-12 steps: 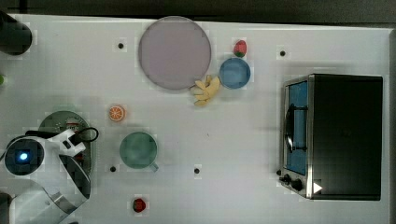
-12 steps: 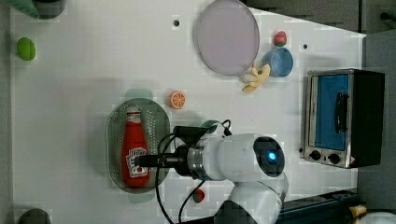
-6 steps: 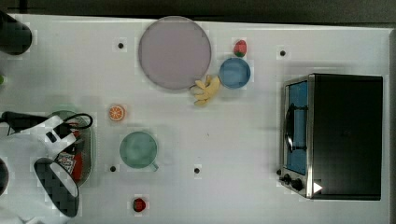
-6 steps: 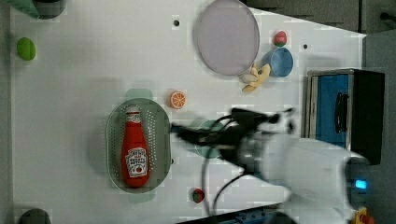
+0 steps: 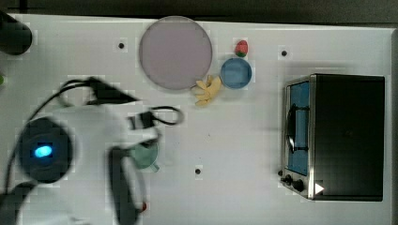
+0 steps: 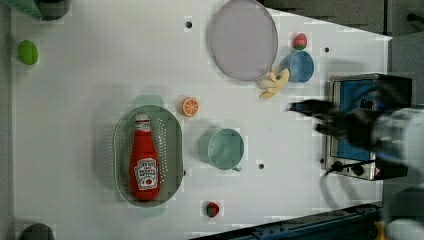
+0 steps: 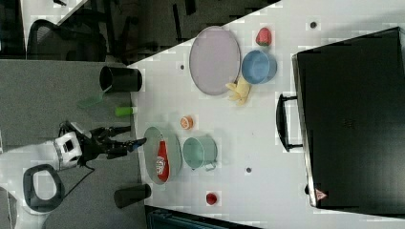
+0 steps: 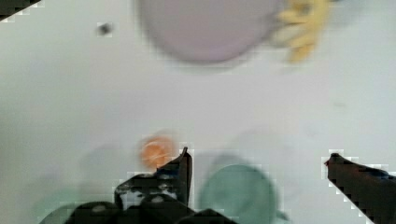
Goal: Pick Ketchup from the table and place it in strainer.
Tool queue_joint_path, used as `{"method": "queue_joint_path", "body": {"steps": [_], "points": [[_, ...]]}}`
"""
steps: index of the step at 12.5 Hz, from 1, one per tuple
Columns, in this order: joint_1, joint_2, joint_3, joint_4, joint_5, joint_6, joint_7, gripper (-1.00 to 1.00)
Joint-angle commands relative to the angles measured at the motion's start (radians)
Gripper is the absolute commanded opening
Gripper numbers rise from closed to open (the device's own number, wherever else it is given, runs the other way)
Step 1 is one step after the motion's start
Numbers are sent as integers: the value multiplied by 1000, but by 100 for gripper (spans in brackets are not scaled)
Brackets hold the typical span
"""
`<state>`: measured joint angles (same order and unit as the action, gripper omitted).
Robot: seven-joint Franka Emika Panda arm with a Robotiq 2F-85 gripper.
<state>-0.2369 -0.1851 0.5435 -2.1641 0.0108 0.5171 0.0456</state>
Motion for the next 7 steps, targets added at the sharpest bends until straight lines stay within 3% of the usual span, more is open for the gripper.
{"method": "queue_joint_path", "body": {"steps": [1, 5, 7], "points": [[-42, -75, -163, 75, 8, -140, -13, 100], [-42, -113, -281, 163, 17, -351, -125, 100], [-42, -113, -319, 169, 66, -374, -125, 100]]}}
